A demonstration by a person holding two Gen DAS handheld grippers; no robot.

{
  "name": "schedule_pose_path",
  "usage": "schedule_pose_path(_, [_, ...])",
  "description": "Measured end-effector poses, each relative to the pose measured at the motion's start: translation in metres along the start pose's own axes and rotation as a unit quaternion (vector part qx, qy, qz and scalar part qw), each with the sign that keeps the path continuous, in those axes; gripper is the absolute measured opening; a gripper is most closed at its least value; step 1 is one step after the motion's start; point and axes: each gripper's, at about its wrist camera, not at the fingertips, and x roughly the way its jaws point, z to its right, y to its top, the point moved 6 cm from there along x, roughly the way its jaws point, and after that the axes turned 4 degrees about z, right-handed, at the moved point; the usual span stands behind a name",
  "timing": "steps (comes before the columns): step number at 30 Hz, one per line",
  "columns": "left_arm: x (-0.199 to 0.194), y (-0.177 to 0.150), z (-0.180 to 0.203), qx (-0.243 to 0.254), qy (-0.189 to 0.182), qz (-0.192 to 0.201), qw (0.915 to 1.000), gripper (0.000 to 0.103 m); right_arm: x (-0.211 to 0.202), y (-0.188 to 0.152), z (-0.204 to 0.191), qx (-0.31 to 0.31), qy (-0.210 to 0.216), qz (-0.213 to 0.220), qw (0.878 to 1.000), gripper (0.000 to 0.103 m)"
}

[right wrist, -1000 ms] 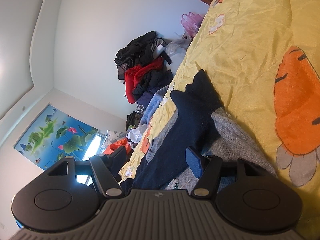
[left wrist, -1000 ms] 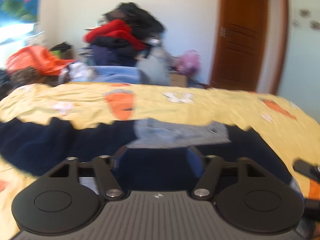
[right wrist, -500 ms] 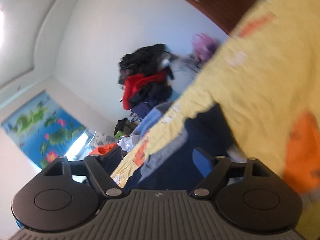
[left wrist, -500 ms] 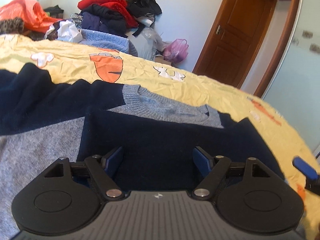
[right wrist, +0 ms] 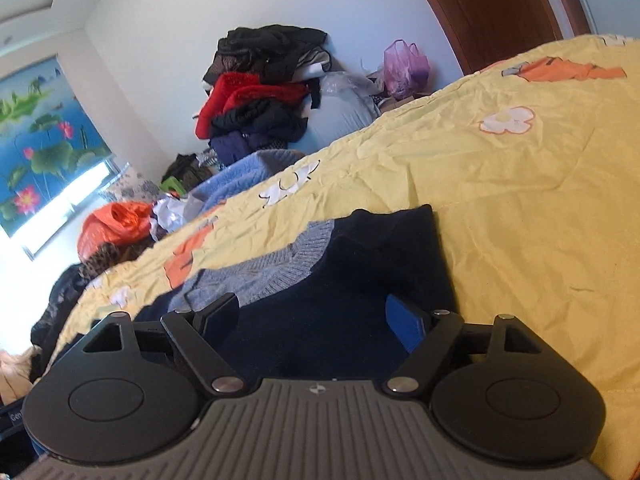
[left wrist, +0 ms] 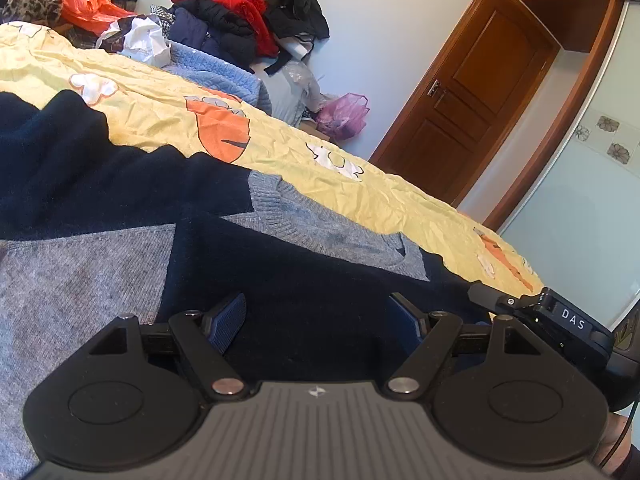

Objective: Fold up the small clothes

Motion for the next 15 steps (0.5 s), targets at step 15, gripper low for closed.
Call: schedule_pose_path(15, [-0.130,0.127,-0.273,-0.283,0.186,0.150,0.9288,0.084,-0.004,0.003,0.008,0.050,0.032,0.013,0.998,0.084])
